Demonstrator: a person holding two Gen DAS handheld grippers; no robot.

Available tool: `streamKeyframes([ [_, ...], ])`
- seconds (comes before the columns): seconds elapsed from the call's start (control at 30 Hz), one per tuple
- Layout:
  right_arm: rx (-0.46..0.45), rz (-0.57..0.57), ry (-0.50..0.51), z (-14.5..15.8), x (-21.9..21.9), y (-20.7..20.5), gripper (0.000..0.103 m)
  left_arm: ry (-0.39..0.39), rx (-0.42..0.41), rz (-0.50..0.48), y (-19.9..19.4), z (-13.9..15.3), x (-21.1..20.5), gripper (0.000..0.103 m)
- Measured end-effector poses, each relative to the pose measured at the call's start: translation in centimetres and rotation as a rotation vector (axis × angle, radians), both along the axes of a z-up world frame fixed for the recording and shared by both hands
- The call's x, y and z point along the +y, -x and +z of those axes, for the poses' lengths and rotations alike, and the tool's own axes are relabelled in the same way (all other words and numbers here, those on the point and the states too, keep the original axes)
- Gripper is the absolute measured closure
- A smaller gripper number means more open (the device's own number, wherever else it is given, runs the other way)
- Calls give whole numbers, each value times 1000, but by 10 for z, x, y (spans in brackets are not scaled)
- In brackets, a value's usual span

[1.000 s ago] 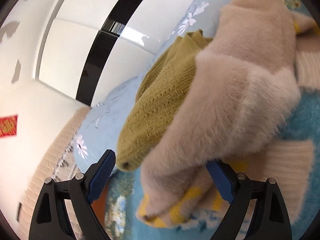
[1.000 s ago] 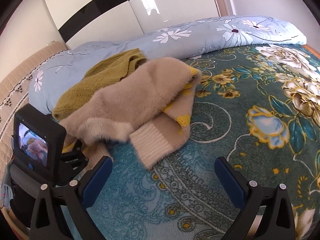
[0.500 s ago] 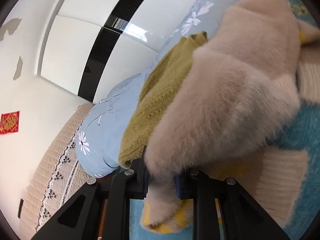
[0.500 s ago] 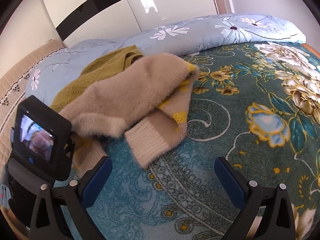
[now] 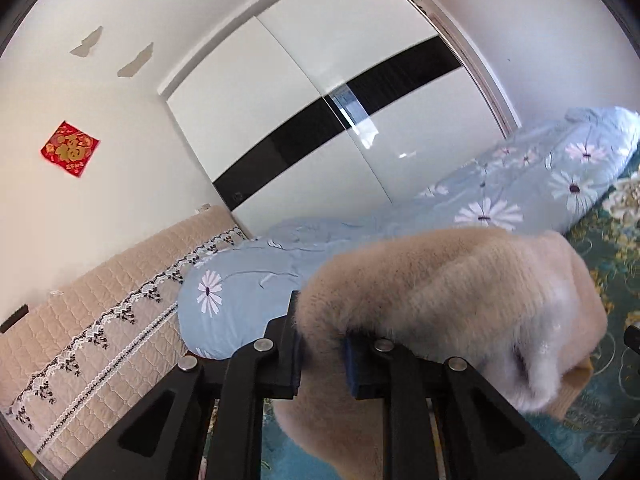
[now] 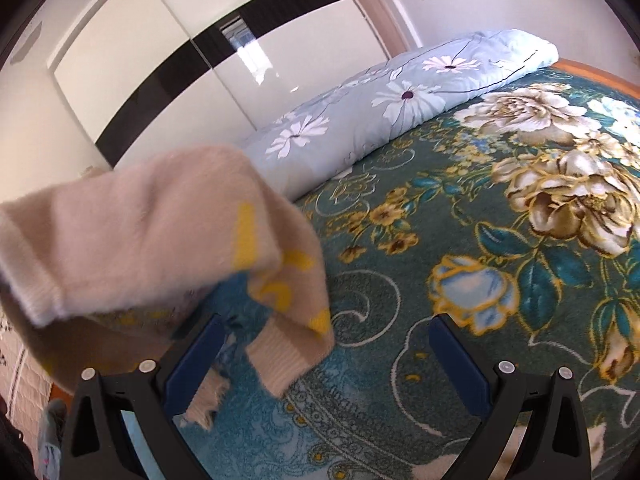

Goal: Fold clothes
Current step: 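Grasp the beige sweater with the left gripper and lift it off the pile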

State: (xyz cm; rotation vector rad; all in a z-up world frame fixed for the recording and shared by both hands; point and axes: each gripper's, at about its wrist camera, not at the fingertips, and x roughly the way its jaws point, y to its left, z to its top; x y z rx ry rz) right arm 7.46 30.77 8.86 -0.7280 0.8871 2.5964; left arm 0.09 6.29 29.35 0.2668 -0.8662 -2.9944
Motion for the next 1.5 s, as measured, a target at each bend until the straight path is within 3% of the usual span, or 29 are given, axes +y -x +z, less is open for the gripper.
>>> streamKeyframes([
  [0.2,129,-116,-21,31,19,-32,0,-61,160,-11,-80,77,-27,86],
  [0.3,147,-123,-49,40,18,-37,0,-58,218,-32,-125,104,-43,86],
  [0.43,143,-84,-50,44,14,-35,0,-127,151,-119,-172,114,-74,86],
  [0.57,140,-65,-66,46,7,-36,0,-194,42,-153,-200,94,-101,86],
  [0.77,112,-44,-72,41,3,-30,0,-203,-83,-267,-238,66,-118,86],
  [0.93,94,-29,-83,39,-1,-27,0,-233,-253,-220,-197,25,-129,85],
  [1.0,88,-12,-89,39,-5,-25,0,-256,-317,-159,-165,-5,-137,85],
  [1.13,67,9,-96,36,-9,-19,0,-196,-374,-2,-105,-63,-145,84],
  [1.3,32,19,-90,28,-10,-13,0,-230,-549,139,-29,-134,-157,84],
  [1.43,17,63,-118,26,-21,-6,0,-201,-679,257,17,-194,-166,84],
  [1.5,11,97,-140,26,-28,-2,0,-230,-708,267,29,-212,-170,83],
])
